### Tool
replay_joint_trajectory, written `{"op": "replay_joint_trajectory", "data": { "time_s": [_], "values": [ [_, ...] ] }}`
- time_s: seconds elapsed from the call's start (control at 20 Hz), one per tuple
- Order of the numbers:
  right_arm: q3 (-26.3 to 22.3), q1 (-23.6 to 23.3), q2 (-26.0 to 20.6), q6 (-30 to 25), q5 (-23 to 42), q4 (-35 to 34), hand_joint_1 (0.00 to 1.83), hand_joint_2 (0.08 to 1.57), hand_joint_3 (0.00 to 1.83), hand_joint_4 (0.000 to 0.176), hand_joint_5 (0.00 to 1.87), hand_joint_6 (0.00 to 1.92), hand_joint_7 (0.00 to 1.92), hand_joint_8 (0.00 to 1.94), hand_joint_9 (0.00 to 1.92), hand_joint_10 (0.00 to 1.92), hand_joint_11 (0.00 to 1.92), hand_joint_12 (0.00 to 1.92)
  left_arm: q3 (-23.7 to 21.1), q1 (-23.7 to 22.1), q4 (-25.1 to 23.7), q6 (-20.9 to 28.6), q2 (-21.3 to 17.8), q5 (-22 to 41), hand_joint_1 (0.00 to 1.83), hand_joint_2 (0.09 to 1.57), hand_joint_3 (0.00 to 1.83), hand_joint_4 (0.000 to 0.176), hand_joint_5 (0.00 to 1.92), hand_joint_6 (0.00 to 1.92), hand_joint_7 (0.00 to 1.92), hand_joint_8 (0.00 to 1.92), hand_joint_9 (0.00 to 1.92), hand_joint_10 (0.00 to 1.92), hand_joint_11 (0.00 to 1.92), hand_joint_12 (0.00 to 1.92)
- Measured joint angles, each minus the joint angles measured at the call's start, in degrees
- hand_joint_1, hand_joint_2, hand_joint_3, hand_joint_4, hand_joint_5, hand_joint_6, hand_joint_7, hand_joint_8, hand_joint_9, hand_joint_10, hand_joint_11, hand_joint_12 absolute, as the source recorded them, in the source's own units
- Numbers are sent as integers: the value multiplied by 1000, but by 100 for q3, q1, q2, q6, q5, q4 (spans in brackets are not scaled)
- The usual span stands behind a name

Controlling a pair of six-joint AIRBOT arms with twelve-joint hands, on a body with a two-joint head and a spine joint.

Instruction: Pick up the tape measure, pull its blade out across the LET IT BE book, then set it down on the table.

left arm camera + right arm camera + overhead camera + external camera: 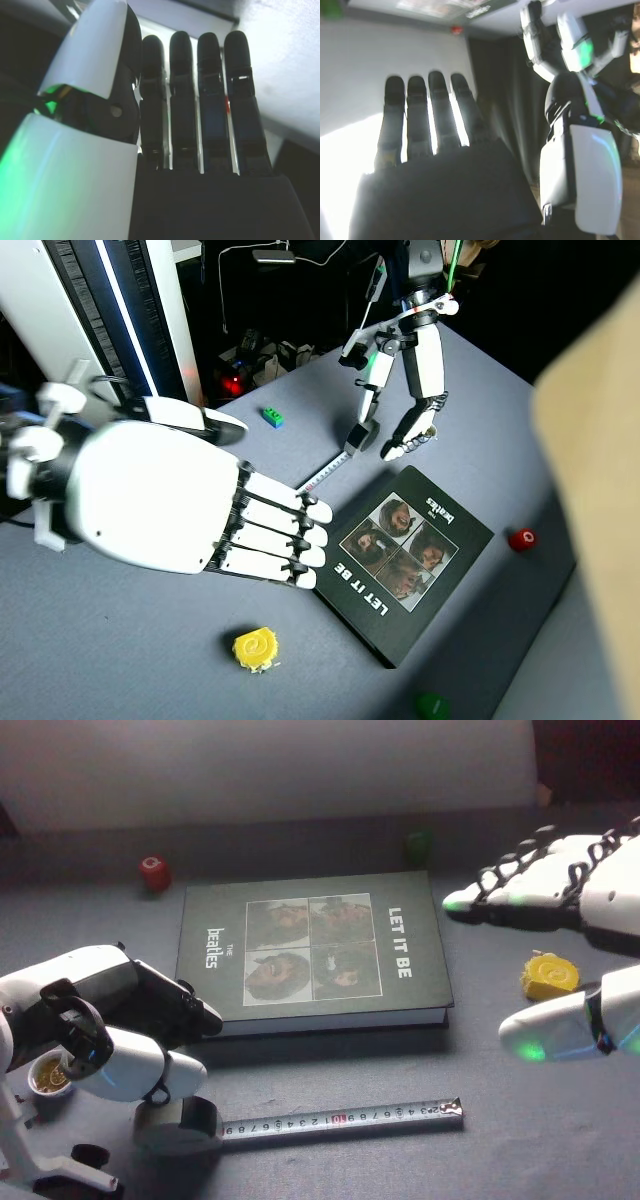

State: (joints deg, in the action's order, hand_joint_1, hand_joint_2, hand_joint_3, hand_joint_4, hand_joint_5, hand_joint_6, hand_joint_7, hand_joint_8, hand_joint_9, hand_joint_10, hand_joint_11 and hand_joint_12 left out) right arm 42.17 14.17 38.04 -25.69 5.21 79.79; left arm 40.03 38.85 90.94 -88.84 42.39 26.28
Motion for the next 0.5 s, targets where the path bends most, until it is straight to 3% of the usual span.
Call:
{"op": "replay_joint_trajectory", "data": {
  "time_s": [0.15,0.4,0.5],
  "values": [
    [-46,-48,-103,13,514,20,34,1081,0,0,68,5,118,3,74,3,0,390,-24,52,-9,192,-7,127,1198,1044,0,0,844,12,771,10,695,6,456,631],
    [-175,-170,-87,4,125,-415,34,1080,0,0,78,7,117,1,80,5,0,390,-20,144,-118,219,-15,155,1195,1044,0,0,808,0,739,0,671,0,439,622],
    [-144,-114,-57,323,87,-448,35,1080,0,0,80,7,117,2,80,5,0,390,-17,210,-46,236,-15,168,1201,1047,1,0,815,3,738,0,667,0,446,627]
  ]
}}
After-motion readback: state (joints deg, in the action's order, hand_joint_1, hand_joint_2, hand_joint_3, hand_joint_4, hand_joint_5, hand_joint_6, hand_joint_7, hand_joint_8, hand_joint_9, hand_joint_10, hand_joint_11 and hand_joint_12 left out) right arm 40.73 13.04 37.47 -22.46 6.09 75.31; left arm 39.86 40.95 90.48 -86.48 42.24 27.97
